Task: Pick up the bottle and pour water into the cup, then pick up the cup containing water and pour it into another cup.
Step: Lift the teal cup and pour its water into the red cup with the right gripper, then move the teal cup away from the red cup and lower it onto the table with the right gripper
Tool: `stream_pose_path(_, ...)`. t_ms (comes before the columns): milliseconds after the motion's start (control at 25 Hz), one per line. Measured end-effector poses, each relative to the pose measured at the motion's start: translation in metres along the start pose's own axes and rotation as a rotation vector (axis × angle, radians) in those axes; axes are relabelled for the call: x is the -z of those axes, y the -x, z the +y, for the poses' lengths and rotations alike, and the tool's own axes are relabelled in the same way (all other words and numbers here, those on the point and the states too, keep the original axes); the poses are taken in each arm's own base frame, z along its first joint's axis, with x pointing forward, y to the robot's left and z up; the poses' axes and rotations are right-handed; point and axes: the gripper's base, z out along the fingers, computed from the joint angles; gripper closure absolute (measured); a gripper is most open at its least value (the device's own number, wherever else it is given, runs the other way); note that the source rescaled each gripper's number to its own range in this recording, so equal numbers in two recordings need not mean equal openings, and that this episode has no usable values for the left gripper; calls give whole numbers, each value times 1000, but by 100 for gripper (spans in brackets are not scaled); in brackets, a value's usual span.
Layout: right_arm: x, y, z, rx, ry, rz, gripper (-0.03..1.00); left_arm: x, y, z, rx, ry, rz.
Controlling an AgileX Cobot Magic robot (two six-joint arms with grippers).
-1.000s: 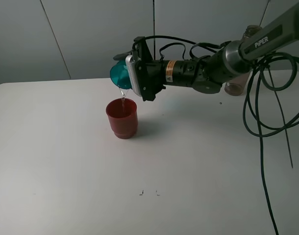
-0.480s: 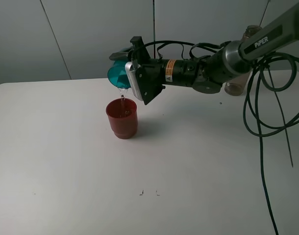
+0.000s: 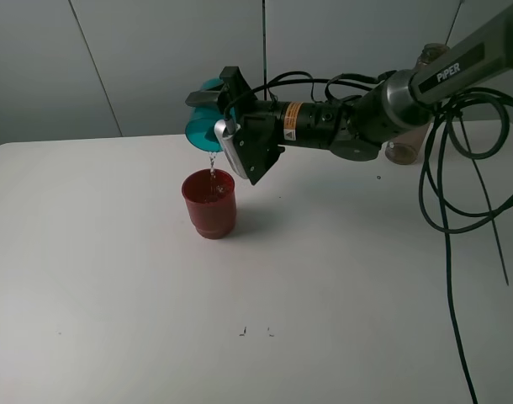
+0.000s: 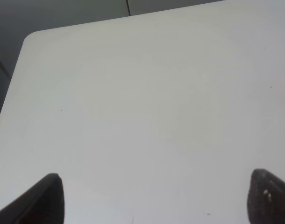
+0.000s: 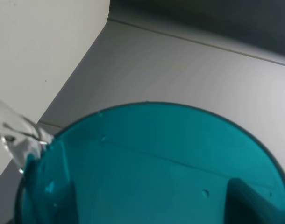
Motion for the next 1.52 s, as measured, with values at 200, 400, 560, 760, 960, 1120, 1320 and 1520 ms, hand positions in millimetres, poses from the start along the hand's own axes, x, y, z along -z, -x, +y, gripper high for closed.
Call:
stream_pose_path(200,0,0,0,4,0,0,90,0,0,0,0,0,0)
stream_pose_path(400,0,0,0,-28,1,-3,90,0,0,0,0,0,0)
stream_pose_path(560,0,1,1,-146,3,-5,90,0,0,0,0,0,0)
stream_pose_path(760,0,1,3,-428,25,6,90,0,0,0,0,0,0)
stream_pose_path(960,0,0,3,-799,25,12,90,0,0,0,0,0,0)
stream_pose_path(1120,0,-3,1,-1141,-20,36,90,0,0,0,0,0,0)
stream_pose_path(1320,5,-21,-2,-1516,-180,145,90,0,0,0,0,0,0)
stream_pose_path(1520,18,-47,9,-1751,-313,373,90,0,0,0,0,0,0)
